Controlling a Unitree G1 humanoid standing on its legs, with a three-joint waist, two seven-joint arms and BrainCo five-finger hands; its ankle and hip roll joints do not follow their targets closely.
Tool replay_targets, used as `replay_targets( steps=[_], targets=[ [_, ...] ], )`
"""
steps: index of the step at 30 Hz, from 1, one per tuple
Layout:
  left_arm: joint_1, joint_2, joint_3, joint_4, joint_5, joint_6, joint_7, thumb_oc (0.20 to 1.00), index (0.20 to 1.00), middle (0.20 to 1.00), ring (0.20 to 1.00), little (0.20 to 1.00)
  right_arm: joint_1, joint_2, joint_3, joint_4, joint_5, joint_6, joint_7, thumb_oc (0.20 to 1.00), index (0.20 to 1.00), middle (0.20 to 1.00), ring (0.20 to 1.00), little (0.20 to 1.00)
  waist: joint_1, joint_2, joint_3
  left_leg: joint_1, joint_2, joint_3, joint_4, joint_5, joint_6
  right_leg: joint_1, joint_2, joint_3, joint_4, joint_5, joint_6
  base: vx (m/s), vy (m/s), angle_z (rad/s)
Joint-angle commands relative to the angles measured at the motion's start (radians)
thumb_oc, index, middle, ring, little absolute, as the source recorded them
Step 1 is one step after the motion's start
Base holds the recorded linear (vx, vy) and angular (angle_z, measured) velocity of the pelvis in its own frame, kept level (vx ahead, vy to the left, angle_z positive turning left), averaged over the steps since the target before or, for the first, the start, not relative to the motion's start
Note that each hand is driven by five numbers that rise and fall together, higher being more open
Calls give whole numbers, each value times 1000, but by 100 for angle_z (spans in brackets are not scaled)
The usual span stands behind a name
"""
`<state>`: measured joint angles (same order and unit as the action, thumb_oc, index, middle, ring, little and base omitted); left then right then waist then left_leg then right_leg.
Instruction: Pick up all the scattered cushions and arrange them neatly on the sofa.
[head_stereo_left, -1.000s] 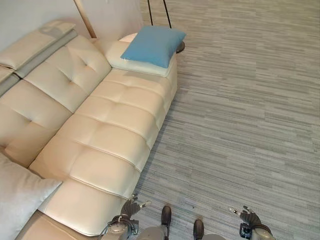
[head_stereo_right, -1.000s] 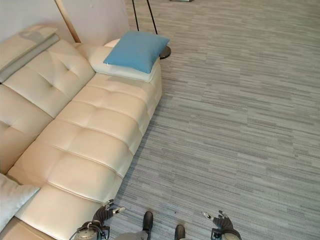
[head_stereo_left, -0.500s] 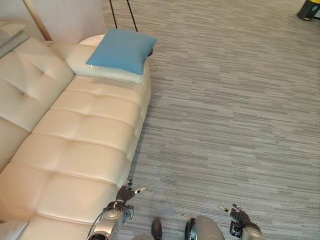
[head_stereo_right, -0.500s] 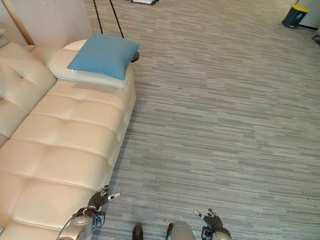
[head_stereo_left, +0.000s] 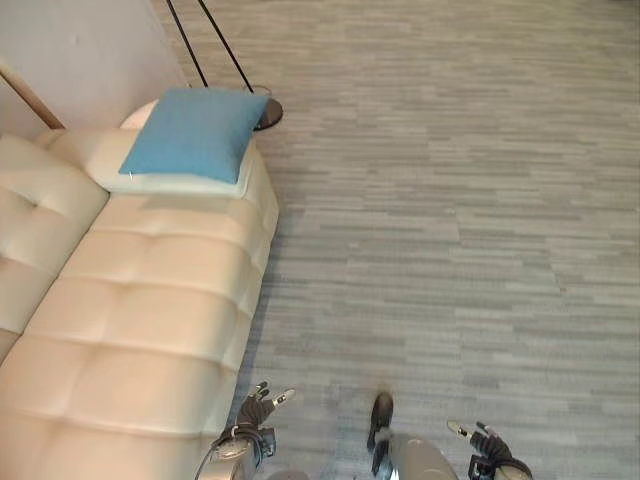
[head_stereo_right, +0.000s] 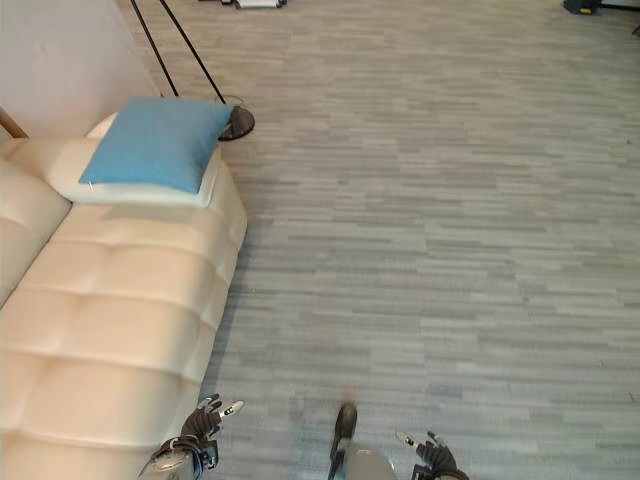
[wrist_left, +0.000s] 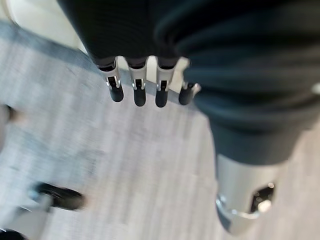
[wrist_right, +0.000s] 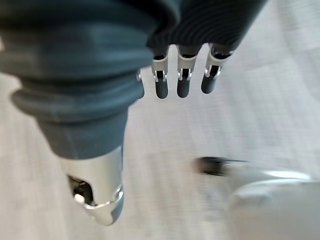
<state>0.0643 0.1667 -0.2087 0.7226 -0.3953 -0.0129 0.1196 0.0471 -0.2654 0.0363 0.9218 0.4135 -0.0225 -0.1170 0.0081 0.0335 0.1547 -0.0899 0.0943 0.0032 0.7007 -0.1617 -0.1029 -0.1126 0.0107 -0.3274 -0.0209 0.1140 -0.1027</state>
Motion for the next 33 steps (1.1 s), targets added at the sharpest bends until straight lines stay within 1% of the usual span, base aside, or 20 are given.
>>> replay_targets(
  steps=[1, 2, 5, 6, 10, 11, 13, 17, 19, 20, 21, 23, 25, 26, 27, 28, 30, 31, 32, 33],
  targets=[
    [-61, 38, -4, -84, -28, -28, 2, 1000, 1000, 1000, 1000, 1000, -1, -30, -8, -22, 24, -11, 1, 1000, 1000, 1000, 1000, 1000, -15, -17, 53, 51, -61, 45, -160, 159, 26, 115, -30, 15, -39, -186, 134, 228, -123, -1],
    [-56, 40, -3, -103, -38, -29, 7, 1000, 1000, 1000, 1000, 1000, 1, -33, -14, -30, 29, -11, -1, 1000, 1000, 1000, 1000, 1000, -14, -26, 55, 9, -75, 51, -194, 140, 45, 120, -46, 17, -39, -185, 132, 232, -89, 6],
    [-48, 44, -3, -115, -35, -23, 5, 1000, 1000, 1000, 1000, 1000, 4, -38, -19, -36, 35, -11, -1, 1000, 1000, 1000, 1000, 1000, -12, -41, 57, -38, -90, 58, -308, 77, 69, 151, -59, 27, -35, -208, 136, 211, -46, -10],
    [-47, 44, -4, -119, -32, -22, 6, 1000, 1000, 1000, 1000, 1000, 7, -38, -16, -41, 31, -12, -4, 1000, 1000, 1000, 1000, 1000, -15, -44, 54, -51, -99, 54, -413, 72, 72, 156, -63, 23, -34, -217, 139, 265, -16, -13],
    [-49, 43, -5, -107, -19, -18, 14, 1000, 1000, 1000, 1000, 1000, 10, -43, 2, -36, 5, -9, -8, 1000, 1000, 1000, 1000, 1000, -8, -25, 48, -81, -103, -25, -744, 245, 40, 207, -40, 21, -51, -235, 131, 301, 24, -4],
    [-49, 43, -5, -103, -18, -18, 14, 1000, 1000, 1000, 1000, 1000, 6, -44, 5, -36, 0, -10, -9, 1000, 1000, 1000, 1000, 1000, -7, -24, 44, -84, -105, -36, -775, 264, 28, 220, -37, 24, -58, -236, 133, 363, 79, -16],
    [-50, 44, 1, -88, -17, -20, 13, 1000, 1000, 1000, 1000, 1000, -4, -46, 11, -20, -15, -6, -8, 1000, 1000, 1000, 1000, 1000, -5, -26, 41, -110, -102, -25, -788, 277, 12, 243, -38, 38, -66, -241, 143, 387, 127, -25],
    [-35, 47, 3, -78, -20, -19, 9, 1000, 1000, 1000, 1000, 1000, -7, -22, 18, -14, -23, -3, -4, 1000, 1000, 1000, 1000, 1000, 5, -43, 6, -74, -109, 1, -788, 270, 42, 280, -64, 63, -66, -256, 171, 466, 208, -25],
    [-34, 59, 0, -79, -12, -16, 9, 1000, 1000, 1000, 1000, 1000, -7, -3, 18, -18, -16, 0, 3, 1000, 1000, 1000, 1000, 1000, 5, -63, -9, -57, -127, 13, -775, 238, 73, 296, -93, 78, -40, -256, 189, 354, 174, -5],
    [-34, 60, 0, -79, -13, -16, 9, 1000, 1000, 1000, 1000, 1000, -7, -3, 18, -18, -16, 0, 3, 1000, 1000, 1000, 1000, 1000, 6, -63, -9, -57, -127, 14, -773, 236, 73, 295, -94, 79, -38, -257, 189, 398, 238, 7],
    [-38, 71, -8, -85, -5, -13, 5, 1000, 1000, 1000, 1000, 1000, -9, 4, 29, -23, -19, -1, 9, 1000, 1000, 1000, 1000, 1000, 9, -72, -12, -50, -140, 11, -753, 205, 101, 255, -119, 92, 81, -259, 201, 346, 241, 9],
    [-37, 85, -15, -102, 3, -9, 1, 1000, 1000, 1000, 1000, 1000, -11, 12, 32, -36, -14, 1, 14, 1000, 1000, 1000, 1000, 1000, 10, -75, -4, -25, -157, 11, -750, 172, 133, 166, -150, 104, 270, -217, 218, 338, 290, 15],
    [-33, 95, -13, -121, 3, -5, 2, 1000, 1000, 1000, 1000, 1000, -13, 19, 36, -52, -17, 3, 17, 1000, 1000, 1000, 1000, 1000, 3, -72, 17, 18, -178, 17, -761, 151, 164, 88, -191, 106, 463, -114, 234, 236, 259, 11],
    [-30, 97, -14, -126, 5, -2, 0, 1000, 1000, 1000, 1000, 1000, -11, 22, 38, -53, -19, 3, 18, 1000, 1000, 1000, 1000, 1000, 0, -66, 24, 40, -181, 18, -769, 142, 173, 66, -206, 102, 521, -88, 232, 166, 166, 22],
    [-30, 97, -14, -127, 5, -2, 0, 1000, 1000, 1000, 1000, 1000, -11, 22, 38, -53, -19, 3, 18, 1000, 1000, 1000, 1000, 1000, 0, -67, 25, 40, -182, 18, -770, 142, 174, 65, -207, 104, 525, -89, 233, 251, 152, 23],
    [-28, 100, -11, -120, 12, 0, -2, 1000, 1000, 1000, 1000, 1000, -8, 24, 42, -50, -25, 6, 19, 1000, 1000, 1000, 1000, 1000, -3, -52, 42, 83, -173, 16, -788, 129, 181, -9, -189, 129, 577, -119, 215, 224, 110, 20],
    [-34, 97, -9, -119, -3, -6, 1, 1000, 1000, 1000, 1000, 1000, -9, 23, 44, -48, -17, 4, 18, 1000, 1000, 1000, 1000, 1000, -5, -37, 60, 102, -163, 14, -788, 126, 177, -79, -155, 136, 533, -164, 202, 240, 81, -14],
    [-36, 97, -6, -118, -7, -9, 3, 1000, 1000, 1000, 1000, 1000, -10, 23, 45, -48, -15, 3, 15, 1000, 1000, 1000, 1000, 1000, -3, -28, 70, 119, -154, 16, -788, 116, 171, -83, -153, 119, 460, -178, 199, 141, 17, -27],
    [-36, 96, -6, -118, -7, -9, 3, 1000, 1000, 1000, 1000, 1000, -10, 23, 45, -48, -15, 3, 15, 1000, 1000, 1000, 1000, 1000, -3, -27, 70, 118, -153, 16, -788, 116, 171, -82, -151, 118, 457, -176, 198, 234, -40, -11],
    [-47, 96, -4, -103, -4, -11, 1, 1000, 1000, 1000, 1000, 1000, -14, 23, 40, -44, -5, 4, 13, 1000, 1000, 1000, 1000, 1000, -9, -24, 84, 143, -148, 18, -788, 103, 157, -96, -115, 138, 250, -149, 212, 155, -43, -1]
  ],
)
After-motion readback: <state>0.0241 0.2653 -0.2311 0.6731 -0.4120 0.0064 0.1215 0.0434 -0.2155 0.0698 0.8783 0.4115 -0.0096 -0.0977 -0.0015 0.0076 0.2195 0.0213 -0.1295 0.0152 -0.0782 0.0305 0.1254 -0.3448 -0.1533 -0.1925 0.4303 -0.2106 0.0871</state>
